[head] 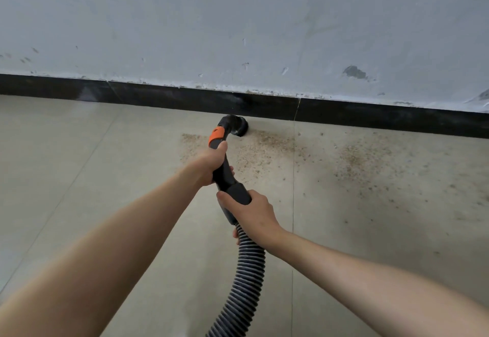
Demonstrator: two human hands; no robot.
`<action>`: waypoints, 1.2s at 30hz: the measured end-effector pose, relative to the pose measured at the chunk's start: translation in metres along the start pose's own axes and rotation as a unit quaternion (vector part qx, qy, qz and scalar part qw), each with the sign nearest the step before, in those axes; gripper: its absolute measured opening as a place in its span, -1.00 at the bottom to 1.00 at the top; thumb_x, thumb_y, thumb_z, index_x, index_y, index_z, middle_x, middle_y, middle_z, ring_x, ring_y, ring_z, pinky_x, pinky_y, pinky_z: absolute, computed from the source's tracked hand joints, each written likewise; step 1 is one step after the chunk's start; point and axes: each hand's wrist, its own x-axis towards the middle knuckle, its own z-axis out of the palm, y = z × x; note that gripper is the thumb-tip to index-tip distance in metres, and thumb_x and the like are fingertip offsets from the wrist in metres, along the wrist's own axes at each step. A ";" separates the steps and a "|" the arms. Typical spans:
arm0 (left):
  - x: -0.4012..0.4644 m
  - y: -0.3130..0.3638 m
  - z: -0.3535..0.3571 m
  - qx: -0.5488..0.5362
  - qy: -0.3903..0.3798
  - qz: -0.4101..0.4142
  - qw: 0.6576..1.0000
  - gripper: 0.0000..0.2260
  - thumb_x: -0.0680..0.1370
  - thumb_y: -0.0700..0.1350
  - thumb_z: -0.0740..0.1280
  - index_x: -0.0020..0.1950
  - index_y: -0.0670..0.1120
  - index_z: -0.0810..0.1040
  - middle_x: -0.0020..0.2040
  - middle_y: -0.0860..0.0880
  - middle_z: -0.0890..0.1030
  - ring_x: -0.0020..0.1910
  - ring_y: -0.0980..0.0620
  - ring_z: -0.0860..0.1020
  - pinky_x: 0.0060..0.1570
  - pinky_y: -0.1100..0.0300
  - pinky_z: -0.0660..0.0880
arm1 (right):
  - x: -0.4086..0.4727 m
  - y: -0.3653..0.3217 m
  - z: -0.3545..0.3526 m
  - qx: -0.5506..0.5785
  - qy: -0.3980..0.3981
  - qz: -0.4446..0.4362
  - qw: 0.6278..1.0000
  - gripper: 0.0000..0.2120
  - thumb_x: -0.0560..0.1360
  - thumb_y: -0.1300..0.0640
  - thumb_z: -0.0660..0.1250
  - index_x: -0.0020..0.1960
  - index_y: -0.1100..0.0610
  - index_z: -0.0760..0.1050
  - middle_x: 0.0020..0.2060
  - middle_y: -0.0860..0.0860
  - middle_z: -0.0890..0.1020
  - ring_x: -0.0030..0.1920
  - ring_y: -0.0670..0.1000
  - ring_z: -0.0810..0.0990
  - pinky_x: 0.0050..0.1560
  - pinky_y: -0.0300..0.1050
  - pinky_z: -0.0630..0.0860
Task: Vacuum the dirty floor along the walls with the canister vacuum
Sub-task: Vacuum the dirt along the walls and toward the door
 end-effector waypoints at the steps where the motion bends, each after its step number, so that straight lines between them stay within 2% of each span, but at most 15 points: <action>1: 0.000 0.001 0.006 0.005 -0.009 0.003 1.000 -0.61 0.64 0.06 0.15 0.31 -0.20 0.25 -0.21 -0.15 0.46 -0.34 -0.04 0.48 -0.37 0.12 0.47 | -0.001 0.001 -0.004 0.000 0.008 0.001 1.000 -0.67 0.45 -0.12 0.41 -0.13 0.12 0.41 -0.33 0.02 0.53 -0.47 0.01 0.54 -0.37 -0.16 0.56; 7: 0.003 0.001 0.039 0.038 -0.043 0.017 0.998 -0.62 0.62 0.08 0.16 0.22 -0.22 0.32 -0.22 -0.15 0.48 -0.32 -0.05 0.50 -0.24 0.08 0.52 | -0.009 0.009 -0.022 0.009 0.054 0.009 0.998 -0.69 0.47 -0.13 0.39 -0.12 0.09 0.40 -0.29 0.02 0.52 -0.49 -0.03 0.52 -0.42 -0.22 0.54; 14: 0.009 0.006 0.033 0.045 -0.053 0.028 0.997 -0.64 0.64 0.06 0.14 0.23 -0.22 0.31 -0.20 -0.16 0.47 -0.35 -0.04 0.48 -0.33 0.11 0.50 | 0.000 0.003 -0.013 0.003 0.055 0.010 0.998 -0.69 0.48 -0.14 0.37 -0.12 0.07 0.38 -0.27 0.02 0.53 -0.52 -0.03 0.53 -0.43 -0.21 0.53; 22: 0.020 0.013 -0.033 -0.008 0.046 0.032 0.998 -0.59 0.64 0.04 0.13 0.34 -0.23 0.26 -0.23 -0.15 0.45 -0.36 -0.05 0.47 -0.36 0.11 0.47 | 0.037 -0.015 0.023 -0.007 -0.057 -0.003 0.998 -0.66 0.48 -0.13 0.39 -0.06 0.14 0.41 -0.26 0.08 0.53 -0.50 0.03 0.55 -0.40 -0.12 0.56; 26: 0.020 0.014 -0.079 -0.037 0.086 0.033 0.995 -0.53 0.65 0.03 0.12 0.41 -0.27 0.19 -0.19 -0.16 0.46 -0.31 -0.05 0.48 -0.11 0.05 0.48 | 0.053 -0.027 0.056 -0.008 -0.115 -0.004 0.993 -0.65 0.47 -0.14 0.40 -0.09 0.13 0.41 -0.22 0.11 0.53 -0.48 0.02 0.55 -0.39 -0.11 0.56; 28: 0.021 0.011 -0.100 -0.046 0.106 0.026 0.993 -0.51 0.65 0.04 0.13 0.43 -0.27 0.17 -0.07 -0.20 0.49 -0.27 -0.06 0.50 -0.05 0.04 0.47 | 0.057 -0.030 0.072 -0.016 -0.135 -0.003 0.991 -0.63 0.46 -0.16 0.42 -0.10 0.13 0.42 -0.23 0.11 0.54 -0.48 0.02 0.56 -0.35 -0.07 0.58; 30: 0.019 0.006 -0.115 -0.051 0.120 0.017 0.991 -0.51 0.64 0.05 0.14 0.42 -0.26 0.18 0.02 -0.21 0.47 -0.22 -0.08 0.51 -0.05 0.05 0.47 | 0.058 -0.031 0.086 -0.027 -0.147 -0.003 0.989 -0.62 0.45 -0.16 0.42 -0.10 0.14 0.42 -0.26 0.10 0.55 -0.48 0.02 0.56 -0.32 -0.04 0.59; 33: 0.016 -0.004 -0.128 -0.053 0.129 0.013 0.990 -0.51 0.64 0.05 0.15 0.42 -0.26 0.19 0.03 -0.22 0.47 -0.23 -0.08 0.52 -0.09 0.05 0.47 | 0.053 -0.028 0.098 -0.039 -0.158 -0.003 0.987 -0.63 0.46 -0.16 0.41 -0.13 0.13 0.41 -0.29 0.08 0.54 -0.47 0.02 0.55 -0.33 -0.07 0.58; 36: 0.011 -0.017 -0.131 -0.062 0.125 0.015 0.990 -0.52 0.64 0.04 0.14 0.41 -0.26 0.19 -0.08 -0.19 0.47 -0.29 -0.05 0.50 -0.15 0.06 0.47 | 0.042 -0.021 0.100 -0.060 -0.155 -0.002 0.986 -0.65 0.46 -0.15 0.39 -0.16 0.12 0.41 -0.32 0.05 0.53 -0.45 0.03 0.55 -0.35 -0.11 0.56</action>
